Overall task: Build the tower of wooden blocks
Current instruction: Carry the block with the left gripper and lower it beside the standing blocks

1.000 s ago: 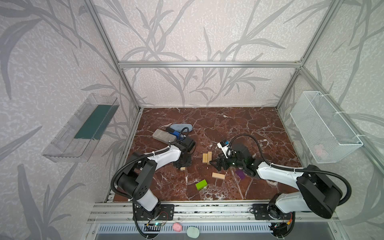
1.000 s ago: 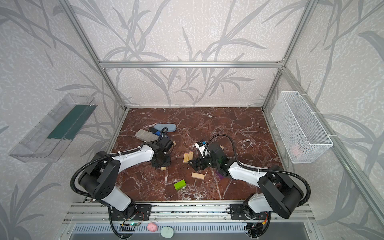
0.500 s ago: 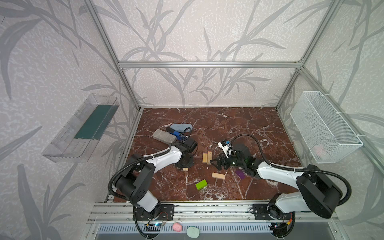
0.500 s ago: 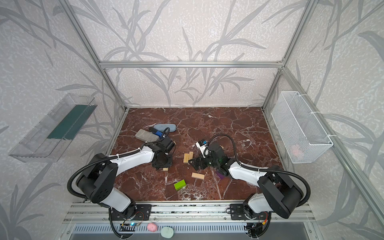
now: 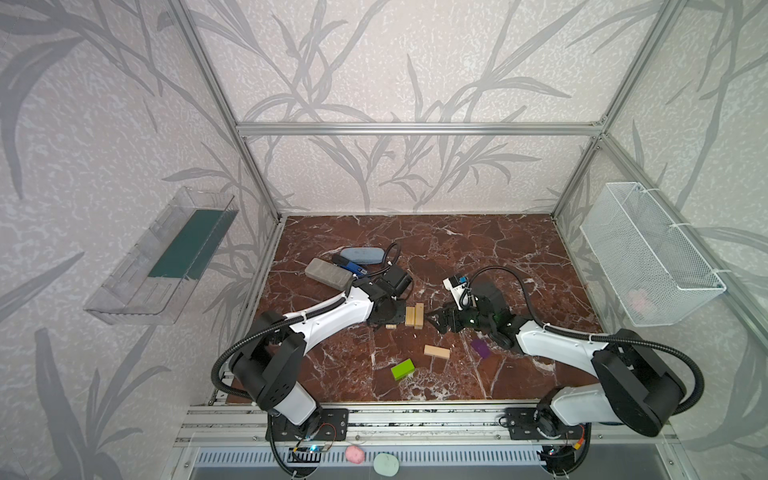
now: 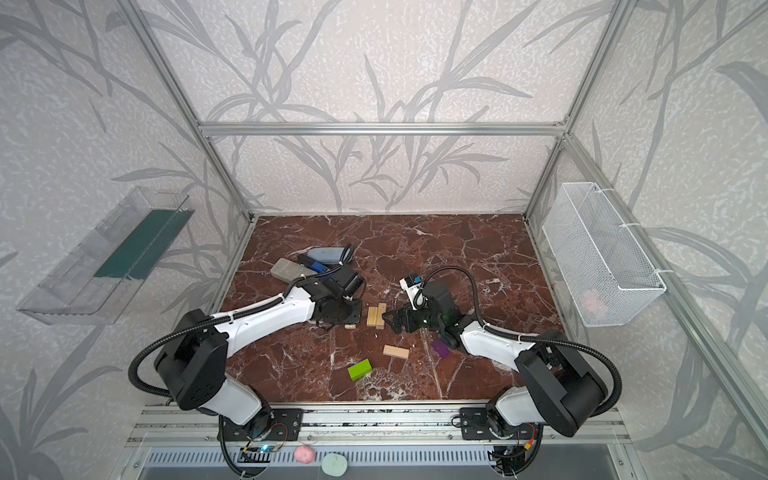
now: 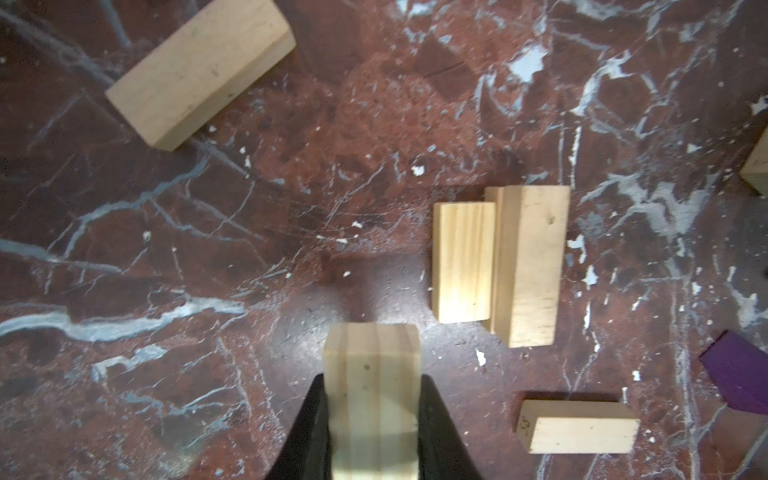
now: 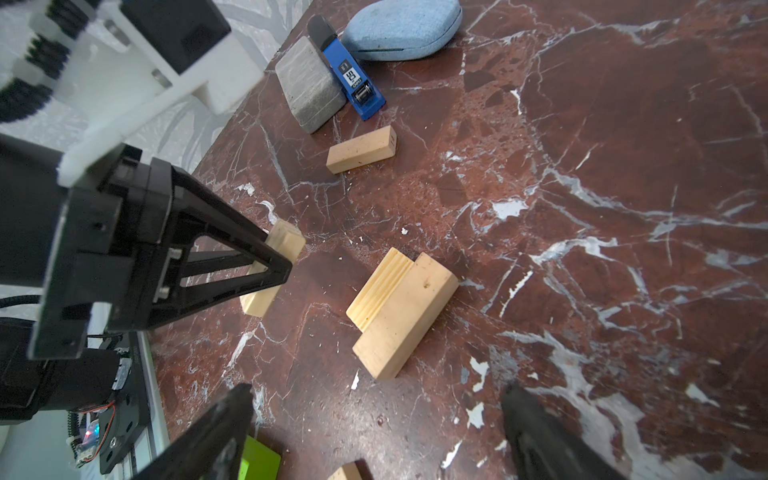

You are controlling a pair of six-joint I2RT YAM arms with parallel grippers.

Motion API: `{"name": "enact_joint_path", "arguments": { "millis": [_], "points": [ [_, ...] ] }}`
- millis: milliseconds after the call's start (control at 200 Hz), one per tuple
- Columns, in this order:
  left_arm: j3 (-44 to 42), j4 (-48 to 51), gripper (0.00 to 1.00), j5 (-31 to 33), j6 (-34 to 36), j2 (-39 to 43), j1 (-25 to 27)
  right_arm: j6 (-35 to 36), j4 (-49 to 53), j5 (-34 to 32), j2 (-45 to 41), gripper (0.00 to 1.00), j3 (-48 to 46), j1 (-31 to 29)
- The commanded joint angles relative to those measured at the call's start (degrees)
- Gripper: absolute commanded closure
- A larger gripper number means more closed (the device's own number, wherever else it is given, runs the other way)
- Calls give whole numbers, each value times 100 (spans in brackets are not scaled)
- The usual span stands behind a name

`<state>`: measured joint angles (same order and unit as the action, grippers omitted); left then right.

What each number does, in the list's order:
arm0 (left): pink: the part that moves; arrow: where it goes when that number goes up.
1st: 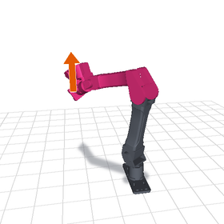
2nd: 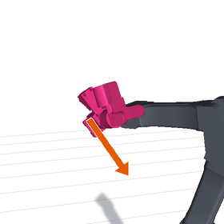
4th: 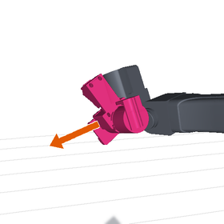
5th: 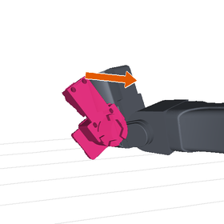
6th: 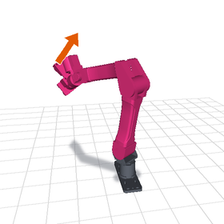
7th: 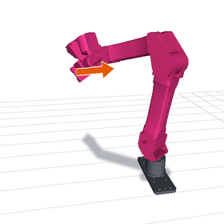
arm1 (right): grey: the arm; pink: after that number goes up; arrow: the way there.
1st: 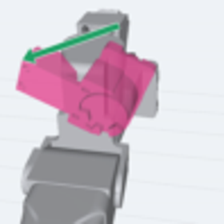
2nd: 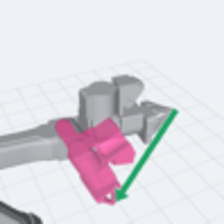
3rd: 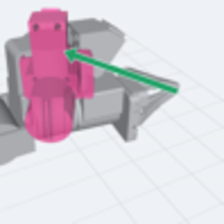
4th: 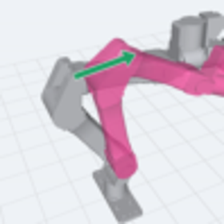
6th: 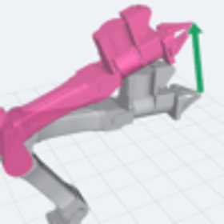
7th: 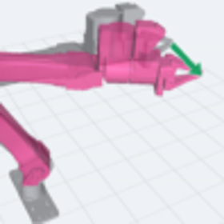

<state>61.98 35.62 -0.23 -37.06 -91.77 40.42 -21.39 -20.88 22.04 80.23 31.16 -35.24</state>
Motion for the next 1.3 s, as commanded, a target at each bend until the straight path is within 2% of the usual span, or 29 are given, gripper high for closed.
{"name": "enact_joint_path", "arguments": {
  "millis": [0, 505, 1295],
  "points": [
    [328, 64, 79, 15, 48, -280, 123, -6, -117, 18, -27, 8, -66, 25],
    [927, 2, 79, -100, 49, -1169, 229, 3, -81, -27, -81, 8, -88, 26],
    [1216, 15, 77, -7, 106, -1570, 219, 29, -74, -104, -138, 8, -112, 26]
  ]
}}
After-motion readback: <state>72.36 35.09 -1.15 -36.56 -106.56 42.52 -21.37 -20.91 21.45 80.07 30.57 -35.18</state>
